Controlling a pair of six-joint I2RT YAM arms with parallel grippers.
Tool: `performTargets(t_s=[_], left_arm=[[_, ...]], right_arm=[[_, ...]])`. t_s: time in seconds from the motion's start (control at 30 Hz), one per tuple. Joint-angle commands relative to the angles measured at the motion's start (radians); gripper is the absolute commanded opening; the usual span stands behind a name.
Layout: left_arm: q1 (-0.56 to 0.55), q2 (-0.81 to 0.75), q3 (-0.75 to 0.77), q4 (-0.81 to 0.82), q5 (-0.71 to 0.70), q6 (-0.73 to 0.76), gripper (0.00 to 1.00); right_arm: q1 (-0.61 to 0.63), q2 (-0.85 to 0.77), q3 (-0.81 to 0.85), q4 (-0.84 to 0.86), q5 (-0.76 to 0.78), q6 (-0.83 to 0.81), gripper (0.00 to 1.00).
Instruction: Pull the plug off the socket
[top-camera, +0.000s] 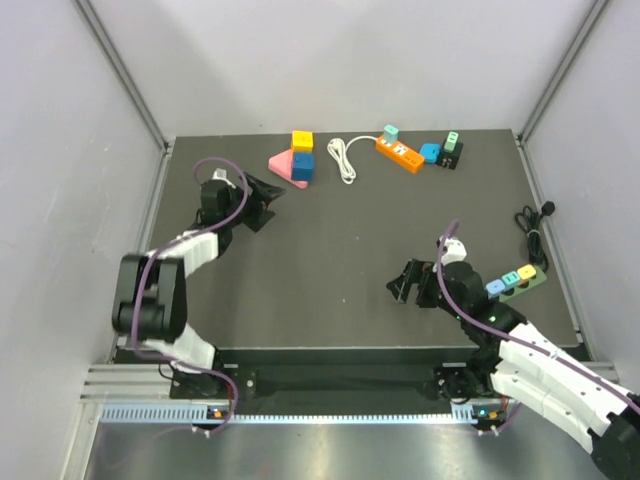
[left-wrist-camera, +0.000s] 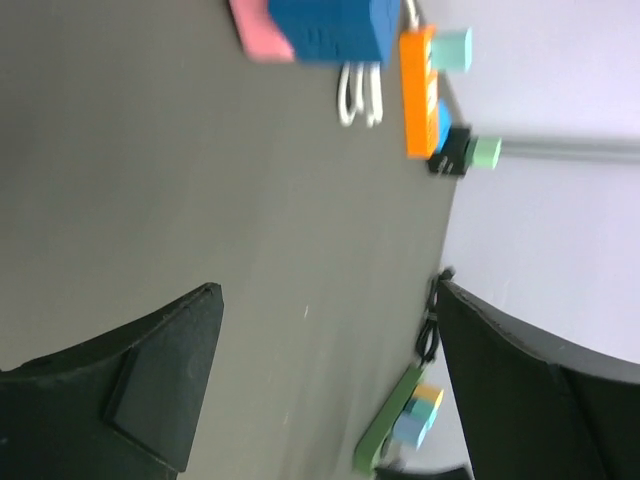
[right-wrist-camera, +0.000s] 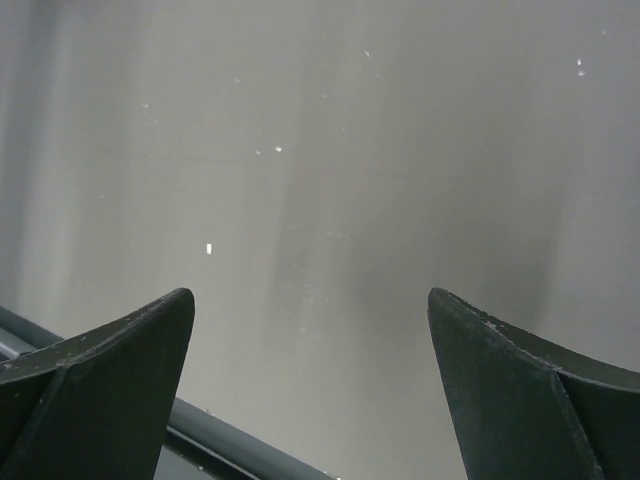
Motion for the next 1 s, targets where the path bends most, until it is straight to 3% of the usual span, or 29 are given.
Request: performTargets(t_s=[0.0, 0.17, 0.37, 0.6, 0.97], left_arm=[[0.029, 0.181, 0.104, 0.27, 0.068, -0.119, 0.91], [0.029, 0.448, 0.303, 0.322, 0.045, -0.162, 0.85], [0.034, 0.619, 0.507, 0.287, -0.041, -0.159, 0.81], [0.034, 0.72, 0.638, 0.206, -0.115, -0.14, 0.77], [0.029, 0.709, 0.653, 0.074, -0.185, -0.008, 0.75]], right_arm=[[-0.007, 0.059, 0.049, 0.015, 0.014, 0.0, 1.0], [-0.008, 0.202, 0.123, 0.001, -0.032, -0.065, 1.0], [-0.013, 0.3, 0.195, -0.037, -0.053, -0.143, 1.0], [-0.036, 0.306, 0.23, -0.063, -0.076, -0.166, 1.0], [-0.074, 0.297, 0.281, -0.136, -0.048, -0.195, 1.0]])
